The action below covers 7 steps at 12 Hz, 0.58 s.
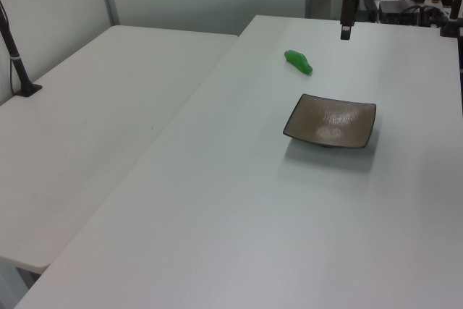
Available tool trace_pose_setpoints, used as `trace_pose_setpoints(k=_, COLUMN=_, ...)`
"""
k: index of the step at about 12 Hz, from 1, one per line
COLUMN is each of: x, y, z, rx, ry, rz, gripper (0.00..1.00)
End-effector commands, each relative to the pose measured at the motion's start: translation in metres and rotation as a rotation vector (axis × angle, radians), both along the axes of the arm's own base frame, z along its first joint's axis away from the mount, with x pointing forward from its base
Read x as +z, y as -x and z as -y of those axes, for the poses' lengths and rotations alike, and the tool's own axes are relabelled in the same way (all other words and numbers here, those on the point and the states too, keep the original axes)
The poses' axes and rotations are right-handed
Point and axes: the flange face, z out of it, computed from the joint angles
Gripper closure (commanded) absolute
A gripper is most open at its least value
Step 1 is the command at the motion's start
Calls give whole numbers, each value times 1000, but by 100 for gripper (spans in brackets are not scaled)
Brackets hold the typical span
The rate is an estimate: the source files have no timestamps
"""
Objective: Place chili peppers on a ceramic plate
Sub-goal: 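Move the open gripper from above the plate toward the green chili pepper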
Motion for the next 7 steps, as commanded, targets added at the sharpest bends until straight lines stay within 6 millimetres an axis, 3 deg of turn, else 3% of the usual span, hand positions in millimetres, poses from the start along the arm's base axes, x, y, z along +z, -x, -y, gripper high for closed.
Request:
trace_pose_setpoints(k=1, x=-15, y=-5, z=-9, rx=-15, ry=-4, rz=-6, gripper=0)
trace_pose_setpoints(k=7, x=-13, y=-7, z=-9, rx=-38, ry=-3, rz=1, gripper=0)
